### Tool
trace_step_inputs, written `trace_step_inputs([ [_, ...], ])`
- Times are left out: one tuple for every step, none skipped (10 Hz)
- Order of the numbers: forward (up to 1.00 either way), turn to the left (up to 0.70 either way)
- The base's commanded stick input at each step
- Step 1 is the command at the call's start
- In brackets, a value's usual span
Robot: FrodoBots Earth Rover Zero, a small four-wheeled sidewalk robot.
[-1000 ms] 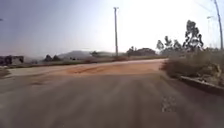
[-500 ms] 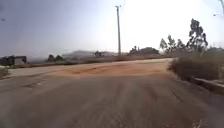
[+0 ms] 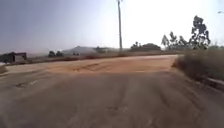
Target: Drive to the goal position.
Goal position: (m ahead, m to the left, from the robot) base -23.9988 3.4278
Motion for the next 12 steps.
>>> trace_step_inputs([
  [0.00,0.45],
  [0.00,0.45],
  [0.00,0.45],
  [0.00,0.45],
  [0.00,0.45],
  [0.00,0.45],
  [0.00,0.45],
  [0.00,0.45],
  [0.00,0.45],
  [0.00,0.45],
  [0.04,0.44],
  [0.67,0.33],
])
